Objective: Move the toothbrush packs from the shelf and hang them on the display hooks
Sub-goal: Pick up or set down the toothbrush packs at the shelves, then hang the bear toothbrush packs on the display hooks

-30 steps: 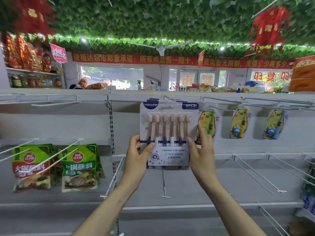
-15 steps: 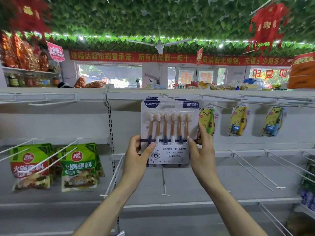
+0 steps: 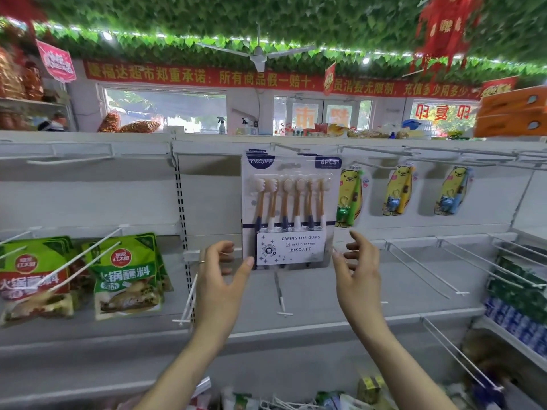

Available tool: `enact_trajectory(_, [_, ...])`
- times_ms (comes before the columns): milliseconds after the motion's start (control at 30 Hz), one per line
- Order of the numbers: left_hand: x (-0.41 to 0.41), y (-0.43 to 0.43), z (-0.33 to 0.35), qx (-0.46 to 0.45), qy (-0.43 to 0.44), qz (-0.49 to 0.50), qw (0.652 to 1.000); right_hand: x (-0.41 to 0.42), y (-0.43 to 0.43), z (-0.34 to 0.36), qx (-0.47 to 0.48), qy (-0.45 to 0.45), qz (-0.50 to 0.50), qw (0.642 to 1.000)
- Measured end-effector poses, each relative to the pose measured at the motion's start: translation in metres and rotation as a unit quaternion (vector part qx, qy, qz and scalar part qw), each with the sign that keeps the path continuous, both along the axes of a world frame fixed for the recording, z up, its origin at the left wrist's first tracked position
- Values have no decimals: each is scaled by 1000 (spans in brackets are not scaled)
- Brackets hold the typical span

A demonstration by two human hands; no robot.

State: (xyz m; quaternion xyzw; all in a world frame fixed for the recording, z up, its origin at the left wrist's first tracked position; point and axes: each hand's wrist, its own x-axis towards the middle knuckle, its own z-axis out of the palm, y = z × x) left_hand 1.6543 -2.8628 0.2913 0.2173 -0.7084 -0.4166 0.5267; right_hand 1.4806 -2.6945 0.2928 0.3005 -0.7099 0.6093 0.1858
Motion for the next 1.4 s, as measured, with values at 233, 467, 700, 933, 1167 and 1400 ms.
enact_trajectory(233, [-3,65,-43,-202,-97,-22,974,22,59,-50,217,77,-113,967])
enact_trajectory(467, [-81,191,-100,-321,-212,-201,901,17,194,-93,390,72,-225,890])
enact_trajectory(700, [-173,344,-134,-418,-309,-305,798,-11,366,-125,478,19,-333,813])
enact_trajectory(933, [-259,529,-141,-474,-323,-365,733,-35,553,-154,511,-79,-411,751])
enact_trajectory(1167, [-329,685,-157,-506,-297,-446,676,-64,692,-178,483,-176,-480,711])
enact_trajectory(1400, [-443,850,-188,-506,-243,-536,630,-119,846,-197,424,-242,-577,655])
